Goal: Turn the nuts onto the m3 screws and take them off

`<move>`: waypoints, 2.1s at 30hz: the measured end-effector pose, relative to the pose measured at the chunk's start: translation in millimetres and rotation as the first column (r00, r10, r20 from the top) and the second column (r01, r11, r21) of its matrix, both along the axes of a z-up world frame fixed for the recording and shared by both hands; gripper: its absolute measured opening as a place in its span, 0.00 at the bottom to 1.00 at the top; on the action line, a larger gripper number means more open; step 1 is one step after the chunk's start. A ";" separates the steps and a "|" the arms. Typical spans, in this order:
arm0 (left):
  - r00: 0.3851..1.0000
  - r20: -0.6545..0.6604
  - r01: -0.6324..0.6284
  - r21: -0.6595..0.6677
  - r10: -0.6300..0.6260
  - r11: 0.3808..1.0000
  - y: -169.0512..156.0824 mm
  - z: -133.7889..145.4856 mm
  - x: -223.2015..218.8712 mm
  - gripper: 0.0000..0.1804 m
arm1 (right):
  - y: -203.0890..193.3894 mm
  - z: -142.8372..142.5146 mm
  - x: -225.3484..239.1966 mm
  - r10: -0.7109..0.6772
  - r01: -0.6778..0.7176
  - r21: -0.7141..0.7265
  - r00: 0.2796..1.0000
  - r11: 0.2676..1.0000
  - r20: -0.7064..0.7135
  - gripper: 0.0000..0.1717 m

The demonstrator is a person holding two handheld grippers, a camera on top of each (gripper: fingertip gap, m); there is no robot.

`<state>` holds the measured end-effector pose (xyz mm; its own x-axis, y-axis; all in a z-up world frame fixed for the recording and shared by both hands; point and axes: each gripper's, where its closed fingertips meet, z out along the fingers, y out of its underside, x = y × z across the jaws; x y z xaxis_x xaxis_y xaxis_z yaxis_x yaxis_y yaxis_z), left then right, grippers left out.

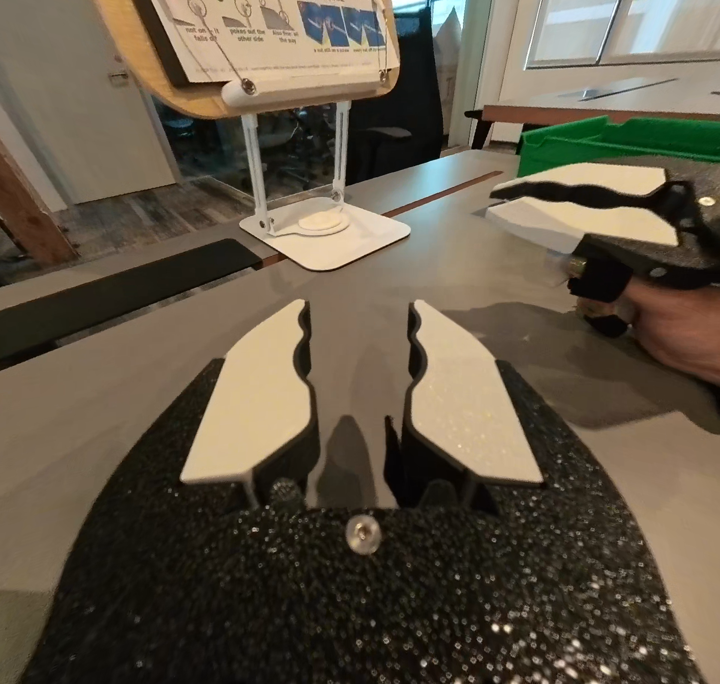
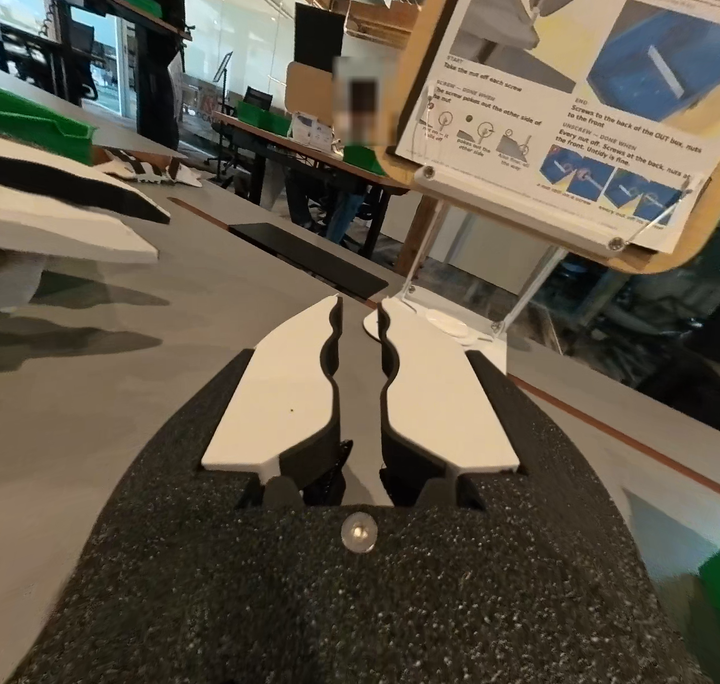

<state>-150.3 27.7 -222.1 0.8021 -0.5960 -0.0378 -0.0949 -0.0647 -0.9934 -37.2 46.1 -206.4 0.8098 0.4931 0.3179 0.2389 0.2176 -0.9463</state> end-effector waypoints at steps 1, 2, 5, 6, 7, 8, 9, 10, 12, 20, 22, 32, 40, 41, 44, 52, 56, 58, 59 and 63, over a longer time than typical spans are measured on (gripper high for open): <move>1.000 0.017 0.003 0.001 -0.003 1.000 -1.2 1.1 -0.6 0.26 | -0.9 -1.2 -2.3 0.011 -0.011 0.005 1.000 1.000 0.012 0.09; 1.000 0.029 0.006 0.005 -0.006 1.000 -2.2 2.5 -1.0 0.26 | -1.8 -2.0 -3.8 0.018 -0.018 0.006 1.000 1.000 0.018 0.09; 0.999 0.050 0.009 0.018 -0.010 1.000 -2.2 6.3 -1.4 0.25 | -3.7 -2.1 -5.5 0.029 -0.029 0.013 0.999 0.999 0.020 0.07; 0.998 0.058 0.015 0.015 -0.016 1.000 -2.0 7.0 -0.5 0.25 | -4.1 -2.3 -6.2 0.033 -0.034 0.013 0.999 0.999 0.020 0.07; 0.998 0.066 0.025 0.010 -0.025 1.000 -2.0 7.4 0.8 0.25 | -4.4 -2.8 -7.3 0.040 -0.041 0.012 0.999 0.999 0.023 0.07; 0.997 0.074 0.034 0.005 -0.035 0.999 -2.0 7.7 2.2 0.25 | -4.7 -3.6 -8.5 0.045 -0.046 0.011 0.999 0.999 0.029 0.06; 0.996 0.079 0.041 0.002 -0.041 0.999 -2.0 7.9 3.1 0.25 | -4.8 -4.1 -9.4 0.045 -0.046 0.012 0.998 0.999 0.038 0.06; 0.996 0.082 0.045 -0.002 -0.045 0.999 -2.0 7.8 3.7 0.25 | -5.2 -4.6 -10.7 0.047 -0.048 0.017 0.998 0.999 0.048 0.06; 0.996 0.075 0.054 -0.011 -0.053 0.998 -2.8 7.1 4.3 0.23 | -6.0 -5.7 -13.3 0.047 -0.049 0.026 0.996 0.998 0.072 0.05; 0.994 0.099 0.058 -0.018 -0.055 0.998 -2.1 9.2 -0.1 0.21 | -4.4 -6.0 -13.0 0.024 -0.027 0.037 0.996 0.999 0.082 0.05; 0.993 0.106 0.062 -0.028 -0.058 0.998 -2.1 7.9 0.4 0.21 | -3.6 -5.5 -11.6 0.018 -0.021 0.036 0.997 0.999 0.073 0.05; 0.994 0.087 0.071 -0.049 -0.067 0.996 -2.3 1.8 3.7 0.20 | -4.7 -7.5 -14.9 0.032 -0.036 0.037 0.995 0.999 0.093 0.02; 0.987 0.129 0.110 -0.098 -0.097 0.989 -5.0 0.7 6.5 0.15 | -5.4 -8.6 -16.7 0.043 -0.047 0.033 0.994 0.998 0.101 0.00; 0.985 0.141 0.116 -0.101 -0.101 0.988 -5.3 1.4 6.5 0.15 | -5.6 -8.7 -17.0 0.044 -0.047 0.034 0.994 0.998 0.102 0.00; 0.969 0.211 0.153 -0.108 -0.128 0.982 -10.4 6.1 12.1 0.15 | -5.8 -8.6 -17.2 0.046 -0.050 0.034 0.994 0.998 0.101 0.00; 0.941 0.242 0.256 -0.042 -0.238 0.966 -48.8 45.7 43.8 0.13 | -10.0 -3.2 -14.9 0.093 -0.094 0.036 0.995 0.995 0.041 0.00; 0.959 0.179 0.224 -0.004 -0.219 0.975 -65.2 87.5 26.9 0.11 | -11.2 -2.2 -14.4 0.100 -0.101 0.040 0.994 0.994 0.033 0.00; 0.960 0.205 0.195 0.005 -0.192 0.981 -74.1 114.1 4.0 0.11 | -13.0 -2.6 -15.9 0.108 -0.110 0.044 0.993 0.993 0.042 0.00; 0.964 0.206 0.172 0.009 -0.170 0.985 -77.9 126.5 -11.0 0.11 | -13.8 -2.6 -16.5 0.111 -0.114 0.046 0.993 0.992 0.045 0.00; 0.997 0.074 0.021 0.015 -0.022 1.000 -85.5 155.1 -90.6 0.12 | -15.3 -0.7 -15.0 0.116 -0.117 0.045 0.993 0.992 0.022 0.00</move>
<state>-240.8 -57.8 -67.1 0.7898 -0.6132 0.0130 -0.0221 -0.0496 -0.9985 -52.2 30.8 -207.1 0.7412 0.5682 0.3573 0.2271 0.2886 -0.9301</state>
